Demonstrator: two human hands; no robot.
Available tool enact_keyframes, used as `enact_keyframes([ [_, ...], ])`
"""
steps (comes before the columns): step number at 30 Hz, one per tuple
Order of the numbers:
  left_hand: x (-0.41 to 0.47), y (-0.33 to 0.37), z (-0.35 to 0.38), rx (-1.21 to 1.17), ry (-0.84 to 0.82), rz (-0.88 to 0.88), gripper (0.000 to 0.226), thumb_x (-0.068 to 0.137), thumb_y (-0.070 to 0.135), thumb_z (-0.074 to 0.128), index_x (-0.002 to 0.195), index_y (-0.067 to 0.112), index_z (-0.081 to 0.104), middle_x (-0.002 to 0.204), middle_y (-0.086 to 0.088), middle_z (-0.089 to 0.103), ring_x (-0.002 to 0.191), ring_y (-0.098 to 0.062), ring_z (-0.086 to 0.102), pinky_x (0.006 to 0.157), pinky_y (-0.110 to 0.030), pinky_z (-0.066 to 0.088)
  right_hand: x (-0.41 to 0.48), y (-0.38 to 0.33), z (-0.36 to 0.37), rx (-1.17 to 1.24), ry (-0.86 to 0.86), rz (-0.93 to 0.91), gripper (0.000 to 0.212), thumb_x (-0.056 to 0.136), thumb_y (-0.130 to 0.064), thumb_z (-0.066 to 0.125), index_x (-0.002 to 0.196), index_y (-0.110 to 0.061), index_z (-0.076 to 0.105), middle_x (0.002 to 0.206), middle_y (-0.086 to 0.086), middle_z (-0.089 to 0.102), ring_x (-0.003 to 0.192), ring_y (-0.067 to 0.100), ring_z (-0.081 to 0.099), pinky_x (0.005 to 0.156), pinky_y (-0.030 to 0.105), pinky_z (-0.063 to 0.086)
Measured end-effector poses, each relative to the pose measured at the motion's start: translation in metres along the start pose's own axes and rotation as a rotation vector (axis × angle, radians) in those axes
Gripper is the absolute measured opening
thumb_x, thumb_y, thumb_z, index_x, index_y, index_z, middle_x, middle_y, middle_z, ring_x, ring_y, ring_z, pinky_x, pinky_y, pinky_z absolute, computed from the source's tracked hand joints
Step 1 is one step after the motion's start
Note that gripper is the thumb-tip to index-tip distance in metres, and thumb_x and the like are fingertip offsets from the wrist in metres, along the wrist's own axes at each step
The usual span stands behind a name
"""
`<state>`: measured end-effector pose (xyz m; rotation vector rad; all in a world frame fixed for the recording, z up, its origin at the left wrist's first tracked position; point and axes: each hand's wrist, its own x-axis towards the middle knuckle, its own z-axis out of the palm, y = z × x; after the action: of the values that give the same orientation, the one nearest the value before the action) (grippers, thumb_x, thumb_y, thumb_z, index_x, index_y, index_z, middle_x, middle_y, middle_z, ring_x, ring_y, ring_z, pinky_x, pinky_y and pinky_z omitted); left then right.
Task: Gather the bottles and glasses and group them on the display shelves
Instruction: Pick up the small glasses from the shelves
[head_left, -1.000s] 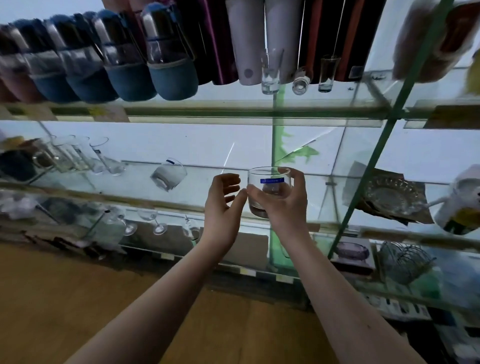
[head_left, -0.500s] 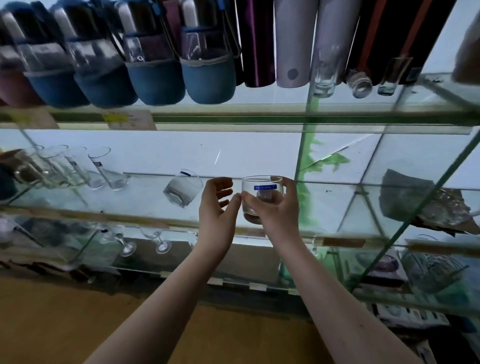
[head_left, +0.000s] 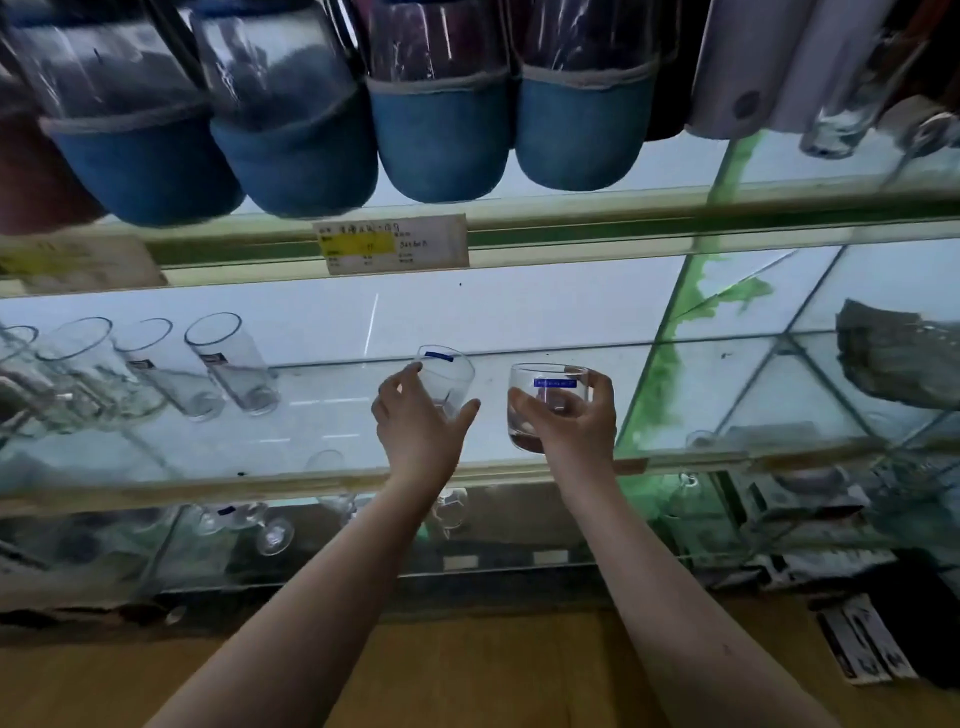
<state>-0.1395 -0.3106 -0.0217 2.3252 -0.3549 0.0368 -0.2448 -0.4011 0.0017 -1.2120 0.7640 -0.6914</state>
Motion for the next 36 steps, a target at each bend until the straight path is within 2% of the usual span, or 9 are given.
enact_keyframes([
  [3,0.025,-0.012,0.010,0.050,-0.097,-0.103,0.093,0.073,0.049,0.073,0.144,0.014,0.023,0.148,-0.014,0.027,0.135,-0.034,0.027,0.108,-0.048,0.033,0.001,0.004,0.008,-0.006,0.025,0.008,0.064,0.067,-0.018,0.083,0.117,-0.022,0.044,0.093,0.007,0.062,0.091,0.029,0.066,0.058,0.028,0.056],
  [7,0.043,-0.017,0.020,-0.024,-0.230,-0.198,0.094,0.075,0.042,0.074,0.143,0.008,0.021,0.140,-0.018,0.036,0.126,-0.037,0.040,0.098,-0.046,0.040,0.005,0.003,0.012,-0.008,0.074,-0.011,0.058,0.069,-0.014,0.082,0.112,-0.023,0.044,0.094,0.010,0.063,0.087,0.024,0.065,0.048,0.015,0.048],
  [11,0.044,-0.022,0.019,-0.076,-0.185,-0.155,0.074,0.077,0.032,0.074,0.133,0.005,0.034,0.131,-0.018,0.043,0.118,-0.037,0.047,0.094,-0.044,0.042,0.007,0.002,0.012,-0.022,0.075,-0.017,0.060,0.070,-0.016,0.082,0.114,-0.023,0.042,0.099,0.010,0.064,0.090,0.023,0.065,0.049,0.012,0.047],
  [17,0.027,-0.017,0.014,-0.354,-0.121,-0.116,0.075,0.074,0.030,0.078,0.132,0.008,0.036,0.127,-0.010,0.050,0.100,-0.020,0.052,0.078,-0.025,0.041,0.003,-0.002,0.007,-0.042,0.064,-0.045,0.065,0.069,-0.019,0.082,0.120,-0.020,0.042,0.102,0.009,0.065,0.093,0.024,0.066,0.052,0.014,0.050],
  [20,0.016,-0.004,0.004,-0.461,-0.090,-0.077,0.077,0.071,0.028,0.081,0.130,0.009,0.037,0.120,-0.002,0.051,0.099,-0.016,0.055,0.066,-0.013,0.039,-0.001,-0.008,0.002,-0.034,0.050,-0.060,0.066,0.068,-0.018,0.083,0.121,-0.019,0.043,0.102,0.010,0.065,0.094,0.024,0.066,0.053,0.015,0.050],
  [28,-0.024,0.019,-0.023,-0.558,-0.003,-0.054,0.076,0.065,0.019,0.084,0.127,0.012,0.039,0.118,0.000,0.050,0.103,-0.015,0.054,0.057,-0.003,0.041,-0.020,-0.022,-0.011,0.009,-0.037,-0.076,0.062,0.071,-0.015,0.081,0.118,-0.021,0.042,0.097,0.009,0.065,0.089,0.023,0.066,0.052,0.018,0.052],
  [30,-0.035,0.020,-0.031,-0.532,0.048,-0.061,0.077,0.064,0.021,0.085,0.127,0.012,0.042,0.118,0.000,0.050,0.105,-0.015,0.054,0.062,-0.002,0.042,-0.025,-0.023,-0.012,0.016,-0.074,-0.072,0.062,0.071,-0.015,0.081,0.120,-0.017,0.043,0.092,0.007,0.065,0.086,0.023,0.066,0.052,0.017,0.051],
  [33,-0.046,0.016,-0.042,-0.465,0.079,-0.067,0.076,0.061,0.025,0.085,0.124,0.015,0.046,0.117,-0.001,0.048,0.104,-0.015,0.054,0.081,-0.021,0.048,-0.031,-0.022,-0.010,0.020,-0.127,-0.072,0.064,0.071,-0.016,0.081,0.122,-0.015,0.042,0.089,0.005,0.064,0.086,0.026,0.066,0.052,0.015,0.049],
  [36,-0.053,0.009,-0.053,-0.439,0.092,-0.087,0.077,0.063,0.025,0.085,0.127,0.014,0.044,0.120,-0.003,0.045,0.100,-0.013,0.053,0.081,-0.024,0.044,-0.038,-0.022,-0.001,0.001,-0.172,-0.082,0.067,0.072,-0.017,0.081,0.125,-0.016,0.040,0.087,0.001,0.063,0.087,0.023,0.066,0.058,0.017,0.052],
])
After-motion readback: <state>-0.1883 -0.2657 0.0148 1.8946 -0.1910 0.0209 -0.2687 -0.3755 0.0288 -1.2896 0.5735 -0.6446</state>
